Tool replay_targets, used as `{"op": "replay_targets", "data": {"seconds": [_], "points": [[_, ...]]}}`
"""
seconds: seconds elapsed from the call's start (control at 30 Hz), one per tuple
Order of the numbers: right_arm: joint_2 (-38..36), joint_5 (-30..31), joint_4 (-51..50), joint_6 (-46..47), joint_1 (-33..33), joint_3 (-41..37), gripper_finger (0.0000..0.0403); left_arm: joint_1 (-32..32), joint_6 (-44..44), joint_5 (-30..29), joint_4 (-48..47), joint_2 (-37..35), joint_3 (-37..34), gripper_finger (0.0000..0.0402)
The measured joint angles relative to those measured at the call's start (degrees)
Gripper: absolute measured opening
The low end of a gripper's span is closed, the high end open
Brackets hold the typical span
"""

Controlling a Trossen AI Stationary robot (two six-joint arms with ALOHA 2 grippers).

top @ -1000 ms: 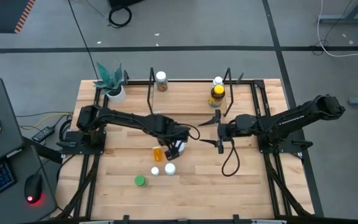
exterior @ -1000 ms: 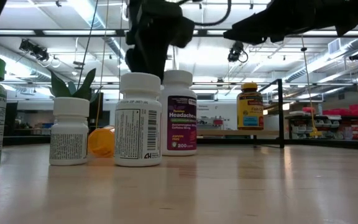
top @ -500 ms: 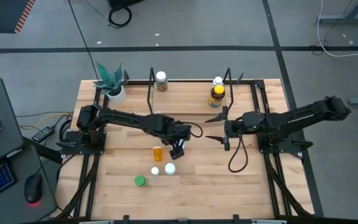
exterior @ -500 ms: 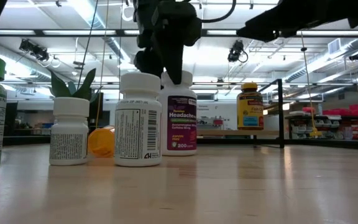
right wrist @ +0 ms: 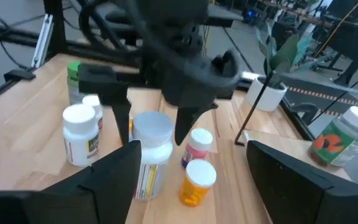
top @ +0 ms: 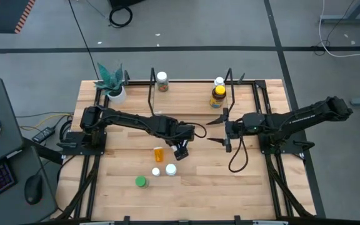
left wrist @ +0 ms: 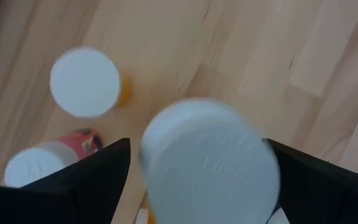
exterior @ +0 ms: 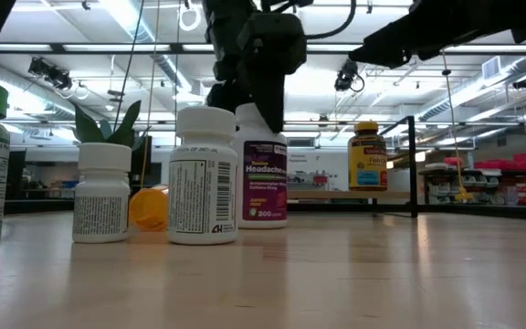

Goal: Pick and place medicine bottles onto shelf by color
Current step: Put the white-purple pill bottle on the shelf

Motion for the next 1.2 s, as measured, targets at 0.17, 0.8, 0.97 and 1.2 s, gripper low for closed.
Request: {"op": "replay_targets", "data": {"seconds": [0.17,0.8,0.97,1.2], "points": [[0.3,-0.1,0.8,-0.2,0.0,0.0,0.0299,0.5,0.9,0.1,0.0,0.2,0.0,0.0356],[0.5,-0.3,2.1,5.8,0.0,0.0,0.0299,1.1,4.5,0.3,0.3,0.1,0.1,0.0274],[0.5,-0.3,0.5,8.2,0.0,0.0,0.0299,1.1,6.9,0.4,-0.1,-0.5,0.2,0.0251],[0.5,1.7,-0.4,10.1,0.9,0.0,0.0299,1.8,9.1,0.6,-1.1,-1.6,0.2,0.0241]]}}
